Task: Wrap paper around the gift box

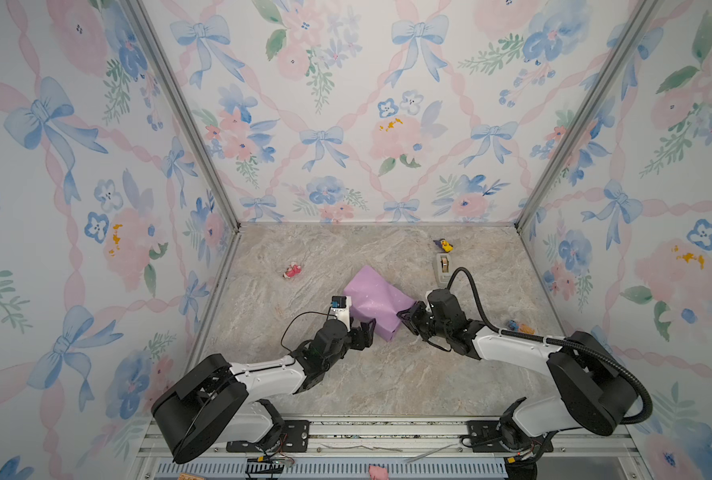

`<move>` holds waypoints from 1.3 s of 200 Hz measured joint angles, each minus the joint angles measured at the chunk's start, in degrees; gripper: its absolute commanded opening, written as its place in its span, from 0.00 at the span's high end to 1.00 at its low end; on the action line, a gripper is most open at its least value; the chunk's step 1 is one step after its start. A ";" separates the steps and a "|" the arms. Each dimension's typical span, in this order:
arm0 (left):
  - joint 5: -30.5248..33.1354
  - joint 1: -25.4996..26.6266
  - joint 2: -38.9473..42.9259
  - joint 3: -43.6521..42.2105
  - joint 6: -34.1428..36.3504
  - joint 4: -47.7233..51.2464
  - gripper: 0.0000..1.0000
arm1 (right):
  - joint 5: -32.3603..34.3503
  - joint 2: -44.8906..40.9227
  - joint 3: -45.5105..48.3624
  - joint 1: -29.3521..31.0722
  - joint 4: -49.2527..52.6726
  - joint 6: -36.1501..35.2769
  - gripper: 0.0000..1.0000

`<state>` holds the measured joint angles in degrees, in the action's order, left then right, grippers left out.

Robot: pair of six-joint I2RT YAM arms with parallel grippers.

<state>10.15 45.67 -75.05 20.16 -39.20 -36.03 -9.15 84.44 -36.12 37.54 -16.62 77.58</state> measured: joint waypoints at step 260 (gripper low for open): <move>-17.44 -2.69 5.60 0.48 49.18 -1.97 0.16 | 4.90 1.90 0.98 3.08 -5.77 4.94 0.86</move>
<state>-7.29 42.98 -69.45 20.64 9.98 -38.00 -4.25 86.35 -35.14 40.62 -22.39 82.52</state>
